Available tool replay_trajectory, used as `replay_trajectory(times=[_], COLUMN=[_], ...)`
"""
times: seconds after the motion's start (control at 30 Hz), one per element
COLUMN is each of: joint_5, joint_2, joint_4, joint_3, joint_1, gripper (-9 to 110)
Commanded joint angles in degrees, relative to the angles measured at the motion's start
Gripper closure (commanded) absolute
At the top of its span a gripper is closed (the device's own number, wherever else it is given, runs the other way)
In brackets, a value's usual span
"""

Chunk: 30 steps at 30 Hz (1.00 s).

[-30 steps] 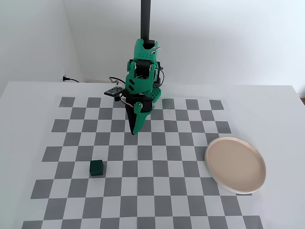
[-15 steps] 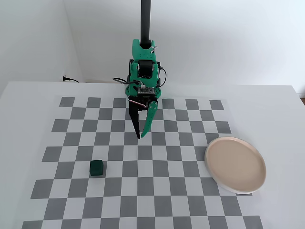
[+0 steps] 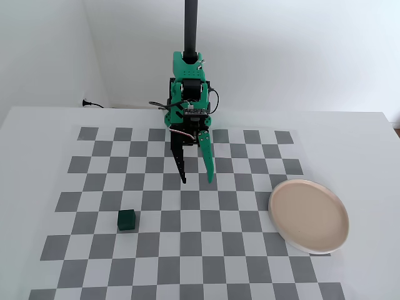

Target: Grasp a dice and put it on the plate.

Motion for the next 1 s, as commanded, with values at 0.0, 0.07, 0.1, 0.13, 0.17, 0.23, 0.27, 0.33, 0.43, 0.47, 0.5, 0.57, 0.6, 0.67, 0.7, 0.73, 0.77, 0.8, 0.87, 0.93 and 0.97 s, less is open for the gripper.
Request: replay_trajectory(times=[0.0, 0.07, 0.1, 0.13, 0.17, 0.23, 0.27, 0.33, 0.43, 0.47, 0.5, 0.57, 0.6, 0.67, 0.7, 0.73, 0.77, 0.8, 0.87, 0.93, 0.97], joint_5=[-0.1, -0.3, -0.3, -0.3, -0.2, 0.6, 1.1, 2.4, 3.2, 3.2, 3.2, 3.2, 3.2, 3.4, 3.5, 3.6, 3.6, 3.4, 2.8, 2.3, 1.9], joint_2=[-1.1, -3.7, -5.4, -7.9, -10.9, -18.2, -22.0, -29.3, -37.6, -39.8, -41.7, -45.2, -46.8, -50.5, -52.4, -54.1, -55.6, -57.1, -59.7, -61.9, -63.0], joint_4=[-4.2, -6.3, -7.5, -8.8, -10.3, -13.1, -14.1, -16.1, -17.9, -18.7, -19.4, -20.7, -21.1, -21.2, -21.4, -21.9, -22.7, -23.4, -24.7, -25.0, -25.0], joint_3=[-1.8, -2.5, -3.1, -4.0, -5.2, -8.9, -11.2, -16.0, -21.8, -23.1, -24.3, -26.5, -27.5, -30.1, -31.4, -32.4, -33.2, -33.9, -35.2, -37.0, -38.1], joint_1=[-0.2, 0.0, 0.1, 0.2, 0.2, 0.4, 0.6, 1.1, 1.9, 2.3, 2.6, 3.5, 4.0, 5.3, 6.0, 6.8, 7.6, 8.4, 10.3, 12.1, 13.1], gripper=[81, 80, 80, 80, 80, 80, 80, 81, 82, 82, 82, 82, 82, 82, 81, 81, 80, 80, 80, 81, 81])
